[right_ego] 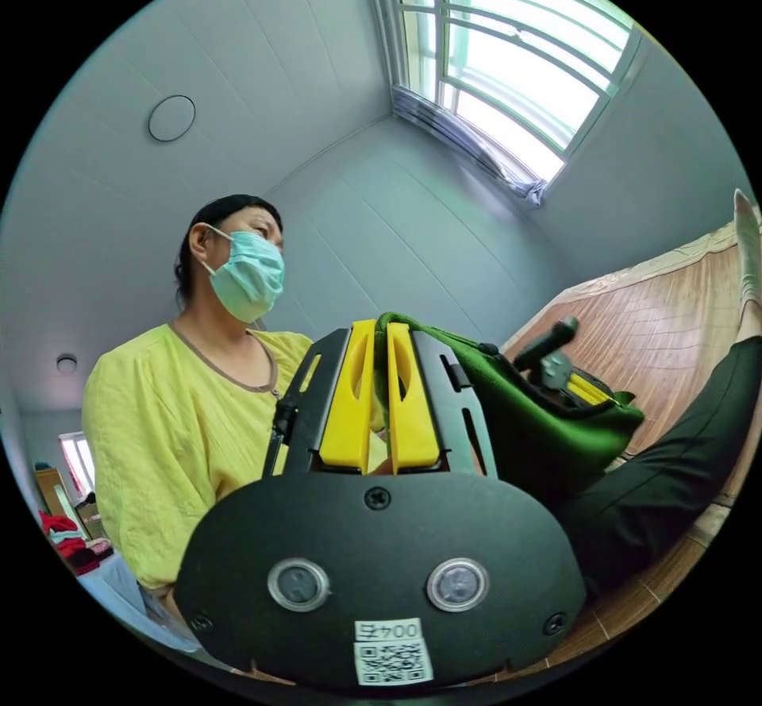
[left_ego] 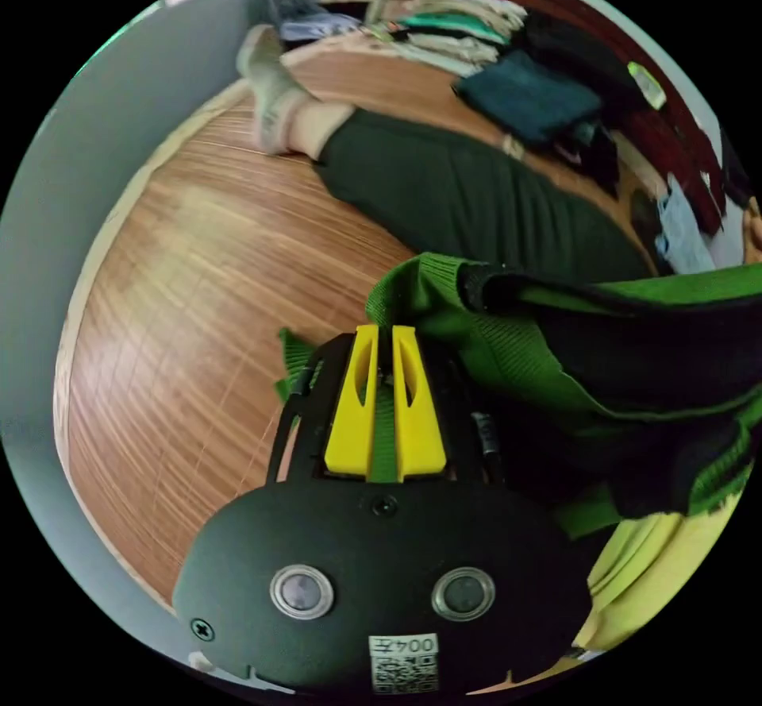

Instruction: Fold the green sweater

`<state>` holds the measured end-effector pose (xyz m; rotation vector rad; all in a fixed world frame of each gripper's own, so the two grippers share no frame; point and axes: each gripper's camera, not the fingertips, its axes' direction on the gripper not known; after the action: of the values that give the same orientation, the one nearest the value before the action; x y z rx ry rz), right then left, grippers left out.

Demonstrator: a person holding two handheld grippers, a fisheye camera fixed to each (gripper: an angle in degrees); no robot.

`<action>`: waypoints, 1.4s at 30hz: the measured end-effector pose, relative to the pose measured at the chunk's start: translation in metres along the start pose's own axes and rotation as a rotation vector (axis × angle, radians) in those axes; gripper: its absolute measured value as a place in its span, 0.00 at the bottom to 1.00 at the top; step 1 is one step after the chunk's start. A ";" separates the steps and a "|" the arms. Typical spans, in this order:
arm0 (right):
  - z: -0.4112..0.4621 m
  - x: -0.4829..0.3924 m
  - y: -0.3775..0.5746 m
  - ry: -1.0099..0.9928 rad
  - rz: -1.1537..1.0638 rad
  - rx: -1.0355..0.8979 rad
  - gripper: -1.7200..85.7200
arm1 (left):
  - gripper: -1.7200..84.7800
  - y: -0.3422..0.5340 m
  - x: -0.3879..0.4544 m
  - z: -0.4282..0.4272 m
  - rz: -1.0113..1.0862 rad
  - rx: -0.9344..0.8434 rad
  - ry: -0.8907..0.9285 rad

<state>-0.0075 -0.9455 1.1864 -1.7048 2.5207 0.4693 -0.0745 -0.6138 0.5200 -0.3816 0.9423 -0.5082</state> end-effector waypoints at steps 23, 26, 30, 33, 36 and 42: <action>0.162 -0.106 -0.171 0.285 -0.374 0.152 0.05 | 0.05 0.522 0.125 -0.630 -0.603 1.234 -0.556; 0.187 -0.153 -0.193 0.241 -0.509 0.163 0.05 | 0.05 0.544 0.173 -0.691 -0.549 1.267 -0.726; 0.230 -0.187 -0.232 0.311 -0.611 0.139 0.06 | 0.05 0.555 0.188 -0.761 -0.523 1.252 -0.836; 0.270 -0.164 -0.269 0.358 -0.585 0.093 0.06 | 0.05 0.555 0.159 -0.795 -0.548 1.177 -0.883; 0.315 -0.101 -0.292 0.412 -0.492 0.051 0.06 | 0.05 0.555 0.096 -0.803 -0.629 1.096 -0.829; 0.407 0.073 -0.291 0.586 -0.309 -0.091 0.06 | 0.06 0.539 -0.080 -0.741 -0.815 0.827 -0.728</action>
<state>0.1835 -0.9945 0.7211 -2.5172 2.5156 0.0602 -0.6031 -0.1933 -0.1045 -0.1449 -0.2111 -1.3248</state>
